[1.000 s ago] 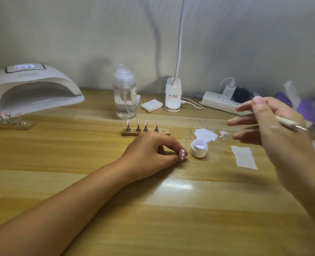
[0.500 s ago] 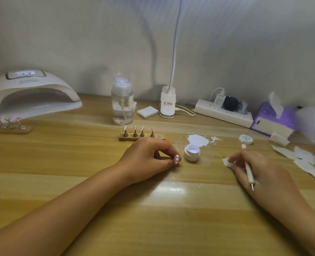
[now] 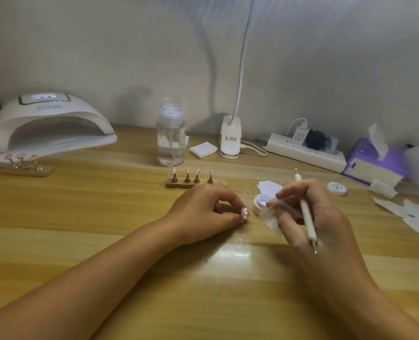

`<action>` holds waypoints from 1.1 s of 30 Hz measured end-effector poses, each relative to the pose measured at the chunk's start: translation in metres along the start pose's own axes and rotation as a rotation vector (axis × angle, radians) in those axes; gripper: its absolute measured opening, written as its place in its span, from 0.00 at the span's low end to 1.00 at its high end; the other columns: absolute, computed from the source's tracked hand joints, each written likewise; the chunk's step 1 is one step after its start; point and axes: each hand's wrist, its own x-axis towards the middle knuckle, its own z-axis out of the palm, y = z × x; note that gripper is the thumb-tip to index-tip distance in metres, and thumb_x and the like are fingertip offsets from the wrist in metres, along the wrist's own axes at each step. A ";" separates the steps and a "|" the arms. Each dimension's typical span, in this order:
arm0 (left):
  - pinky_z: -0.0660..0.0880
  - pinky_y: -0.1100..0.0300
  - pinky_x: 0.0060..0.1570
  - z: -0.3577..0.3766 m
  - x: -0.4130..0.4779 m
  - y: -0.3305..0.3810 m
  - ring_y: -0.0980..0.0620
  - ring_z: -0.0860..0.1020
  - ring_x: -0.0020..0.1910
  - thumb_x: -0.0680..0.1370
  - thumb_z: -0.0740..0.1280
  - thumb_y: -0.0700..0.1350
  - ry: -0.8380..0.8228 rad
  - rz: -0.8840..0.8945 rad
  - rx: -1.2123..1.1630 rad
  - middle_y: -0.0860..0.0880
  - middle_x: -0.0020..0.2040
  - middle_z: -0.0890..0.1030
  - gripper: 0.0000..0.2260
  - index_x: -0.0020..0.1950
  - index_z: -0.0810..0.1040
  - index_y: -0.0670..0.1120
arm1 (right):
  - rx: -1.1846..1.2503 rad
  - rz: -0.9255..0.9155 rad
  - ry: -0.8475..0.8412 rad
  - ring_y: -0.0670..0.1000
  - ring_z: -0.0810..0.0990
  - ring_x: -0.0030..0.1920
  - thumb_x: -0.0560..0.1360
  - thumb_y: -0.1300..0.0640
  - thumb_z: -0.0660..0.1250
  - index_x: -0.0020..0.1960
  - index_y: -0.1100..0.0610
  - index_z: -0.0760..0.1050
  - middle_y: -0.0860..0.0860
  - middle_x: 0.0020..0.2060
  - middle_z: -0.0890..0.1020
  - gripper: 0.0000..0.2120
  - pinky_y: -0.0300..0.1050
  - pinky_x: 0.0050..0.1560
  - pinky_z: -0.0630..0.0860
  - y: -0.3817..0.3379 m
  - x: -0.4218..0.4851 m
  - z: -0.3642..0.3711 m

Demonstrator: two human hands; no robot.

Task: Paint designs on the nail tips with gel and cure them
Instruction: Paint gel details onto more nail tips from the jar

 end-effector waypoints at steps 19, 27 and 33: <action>0.70 0.70 0.36 -0.017 -0.019 0.032 0.59 0.74 0.33 0.74 0.73 0.46 0.212 0.033 -0.066 0.58 0.44 0.82 0.05 0.49 0.81 0.53 | 0.133 -0.114 -0.004 0.46 0.84 0.44 0.72 0.69 0.73 0.50 0.50 0.74 0.41 0.44 0.84 0.16 0.36 0.42 0.79 0.003 -0.006 -0.006; 0.75 0.60 0.35 -0.001 -0.023 0.062 0.54 0.77 0.36 0.78 0.69 0.47 0.010 0.031 -0.288 0.56 0.37 0.83 0.06 0.49 0.85 0.48 | 0.191 -0.130 0.033 0.45 0.83 0.44 0.74 0.59 0.71 0.48 0.51 0.76 0.42 0.43 0.83 0.07 0.33 0.42 0.78 -0.004 -0.006 -0.010; 0.71 0.73 0.34 0.007 -0.025 0.066 0.66 0.78 0.33 0.78 0.70 0.45 0.102 -0.058 -0.374 0.59 0.34 0.83 0.04 0.45 0.84 0.49 | 0.125 -0.144 0.087 0.44 0.84 0.42 0.74 0.48 0.70 0.46 0.51 0.81 0.41 0.39 0.84 0.07 0.40 0.41 0.81 -0.010 -0.010 -0.008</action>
